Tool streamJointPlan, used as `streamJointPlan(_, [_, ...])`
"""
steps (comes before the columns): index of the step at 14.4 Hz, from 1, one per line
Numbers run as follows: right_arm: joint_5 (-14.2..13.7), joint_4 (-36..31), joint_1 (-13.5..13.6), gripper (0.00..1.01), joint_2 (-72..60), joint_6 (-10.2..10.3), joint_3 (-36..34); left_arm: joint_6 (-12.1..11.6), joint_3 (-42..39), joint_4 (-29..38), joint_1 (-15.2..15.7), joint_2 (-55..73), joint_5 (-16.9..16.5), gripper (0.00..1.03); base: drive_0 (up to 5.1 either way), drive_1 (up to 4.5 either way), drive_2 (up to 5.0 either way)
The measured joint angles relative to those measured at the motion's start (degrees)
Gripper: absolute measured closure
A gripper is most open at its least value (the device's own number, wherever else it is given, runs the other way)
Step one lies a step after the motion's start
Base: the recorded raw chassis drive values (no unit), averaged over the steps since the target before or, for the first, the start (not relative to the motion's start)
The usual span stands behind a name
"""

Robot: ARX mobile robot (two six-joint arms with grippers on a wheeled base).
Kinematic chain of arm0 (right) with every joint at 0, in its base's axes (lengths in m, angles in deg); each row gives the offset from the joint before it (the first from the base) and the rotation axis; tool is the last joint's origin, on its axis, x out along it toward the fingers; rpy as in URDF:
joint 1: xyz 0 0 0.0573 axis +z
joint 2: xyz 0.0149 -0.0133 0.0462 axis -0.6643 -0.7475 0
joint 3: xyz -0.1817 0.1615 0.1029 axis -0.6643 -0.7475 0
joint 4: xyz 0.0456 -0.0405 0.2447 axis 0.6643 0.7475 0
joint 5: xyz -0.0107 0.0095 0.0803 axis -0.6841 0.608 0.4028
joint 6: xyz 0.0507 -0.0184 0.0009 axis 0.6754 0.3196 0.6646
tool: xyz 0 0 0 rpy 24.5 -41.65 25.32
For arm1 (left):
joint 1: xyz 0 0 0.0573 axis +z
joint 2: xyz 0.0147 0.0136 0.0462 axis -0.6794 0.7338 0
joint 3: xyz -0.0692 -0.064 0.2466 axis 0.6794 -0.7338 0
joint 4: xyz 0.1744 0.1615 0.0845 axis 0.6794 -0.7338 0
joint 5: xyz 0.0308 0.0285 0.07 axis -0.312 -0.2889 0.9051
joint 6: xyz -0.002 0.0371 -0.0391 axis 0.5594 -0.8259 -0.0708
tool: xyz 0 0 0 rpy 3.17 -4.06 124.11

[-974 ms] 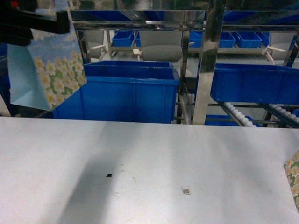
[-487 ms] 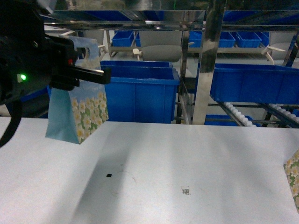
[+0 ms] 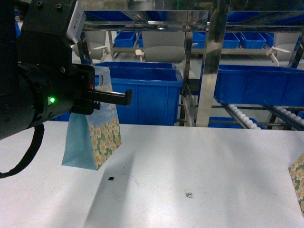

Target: Move flower gift bag to table near conveyor

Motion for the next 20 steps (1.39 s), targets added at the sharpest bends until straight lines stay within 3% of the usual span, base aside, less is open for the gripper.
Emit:
streamJointPlan(3, [0.0,0.0,0.0,0.03,0.0,0.0,0.0,1.4,2.4,0.9,-0.8,3.6,3.3,1.01,0.0,0.0,0.0])
streamJointPlan(8, [0.0,0.0,0.0,0.03,0.0,0.0,0.0,-1.0,4.9,5.9,-0.6,11.9,4.9,1.01,0.0,0.0,0.0])
streamJointPlan(12, [0.0,0.0,0.0,0.03,0.0,0.0,0.0,1.6,4.2,-1.5,-0.1,13.8,5.3,1.01,0.0,0.0,0.0])
streamJointPlan(14, [0.0,0.0,0.0,0.03,0.0,0.0,0.0,4.2,3.6,-4.7,-1.4,12.5,6.8,1.01,0.0,0.0,0.0])
streamJointPlan(17, [0.0,0.0,0.0,0.03,0.0,0.0,0.0,5.4,3.4,-10.6,-2.7,11.3,8.3,1.01,0.0,0.0,0.0])
streamJointPlan(19, [0.0,0.0,0.0,0.03,0.0,0.0,0.0,5.4,3.0,-11.0,-3.0,11.3,8.2,0.95,0.0,0.0,0.0])
streamJointPlan(20, [0.0,0.0,0.0,0.03,0.0,0.0,0.0,5.7,3.0,-11.8,-3.3,11.2,8.2,0.84,0.0,0.0,0.0])
